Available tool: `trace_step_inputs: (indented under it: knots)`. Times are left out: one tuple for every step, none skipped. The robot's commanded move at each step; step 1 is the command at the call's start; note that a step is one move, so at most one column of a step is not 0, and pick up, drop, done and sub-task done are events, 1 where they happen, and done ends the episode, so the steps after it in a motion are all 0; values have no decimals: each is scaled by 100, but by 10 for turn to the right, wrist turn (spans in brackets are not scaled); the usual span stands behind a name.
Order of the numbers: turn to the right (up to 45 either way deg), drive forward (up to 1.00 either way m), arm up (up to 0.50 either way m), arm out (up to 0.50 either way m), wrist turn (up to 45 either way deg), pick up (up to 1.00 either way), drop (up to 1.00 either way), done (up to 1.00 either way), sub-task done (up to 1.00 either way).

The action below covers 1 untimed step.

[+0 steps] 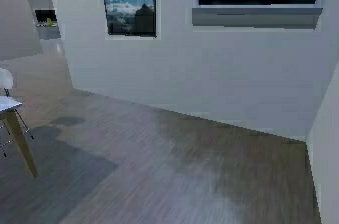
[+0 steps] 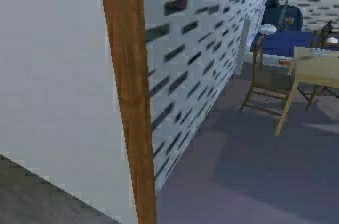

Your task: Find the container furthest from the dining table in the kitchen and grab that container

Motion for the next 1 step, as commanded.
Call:
trace_step_inputs:
  knots:
    - [0,15,0,0,0,0,0,0,0]
